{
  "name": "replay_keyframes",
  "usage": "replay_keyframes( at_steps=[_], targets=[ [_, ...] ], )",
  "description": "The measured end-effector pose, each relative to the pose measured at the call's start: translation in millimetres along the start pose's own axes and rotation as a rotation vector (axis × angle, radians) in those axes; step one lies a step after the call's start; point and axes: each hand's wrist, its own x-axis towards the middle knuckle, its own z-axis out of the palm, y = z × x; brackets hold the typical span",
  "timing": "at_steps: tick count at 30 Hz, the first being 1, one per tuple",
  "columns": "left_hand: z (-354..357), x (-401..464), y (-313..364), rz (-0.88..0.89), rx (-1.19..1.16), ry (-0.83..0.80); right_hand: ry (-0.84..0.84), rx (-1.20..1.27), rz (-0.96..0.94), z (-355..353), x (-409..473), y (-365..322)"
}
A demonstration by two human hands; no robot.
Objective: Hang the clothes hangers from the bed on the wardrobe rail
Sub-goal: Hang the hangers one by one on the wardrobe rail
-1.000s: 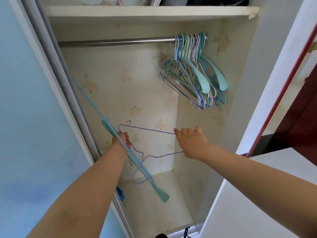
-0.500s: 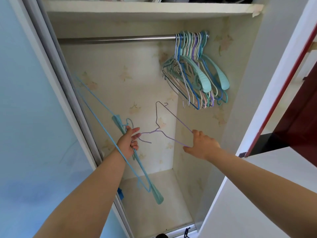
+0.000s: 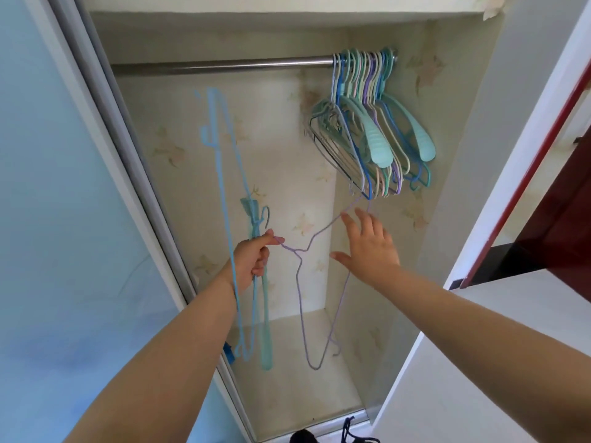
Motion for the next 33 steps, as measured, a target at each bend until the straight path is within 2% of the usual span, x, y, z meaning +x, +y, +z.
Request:
replay_keyframes(
  at_steps=[2, 3, 6, 8, 9, 14, 18, 21, 23, 25, 28, 31, 33],
  targets=[
    [-4, -2, -4, -0.043, 0.113, -0.056, 0.013, -0.106, -0.096, -4, 11, 9],
    [-7, -3, -5, -0.067, 0.168, -0.072, -0.056, -0.147, -0.137, -3, 15, 14],
    [-14, -4, -13, -0.097, 0.293, -0.065, -0.485, -0.107, -0.129, 5, 18, 21],
    [-21, -4, -19, -0.094, 0.305, -0.026, -0.771, 0.133, 0.001, 9, 12, 22],
    [-23, -4, -22, -0.092, 0.297, -0.013, -0.859, 0.244, 0.039, 10, 7, 22],
    [-26, -5, -36, -0.064, 0.135, 0.038, -1.054, 0.362, -0.012, 4, -1, 29],
    [-33, 3, -50, -0.037, 0.027, 0.184, -1.140, 0.253, 0.009, -11, 9, 42],
    [-38, 7, -50, -0.012, -0.075, 0.215, -1.086, 0.049, 0.001, -25, 14, 51],
    [-37, 7, -47, -0.011, -0.094, 0.216, -0.941, -0.053, -0.038, -25, 15, 49],
    [-33, 5, -45, -0.018, -0.083, 0.222, -0.816, -0.043, -0.052, -13, 16, 43],
    [-27, 2, -40, -0.037, -0.093, 0.215, -0.622, 0.278, 0.059, -3, 21, 28],
    [-19, -1, -26, -0.069, -0.155, 0.190, -0.322, 0.720, 0.182, -11, 32, 6],
    [-13, -1, -12, -0.066, -0.186, 0.162, -0.157, 0.927, 0.240, -23, 43, -7]
  ],
)
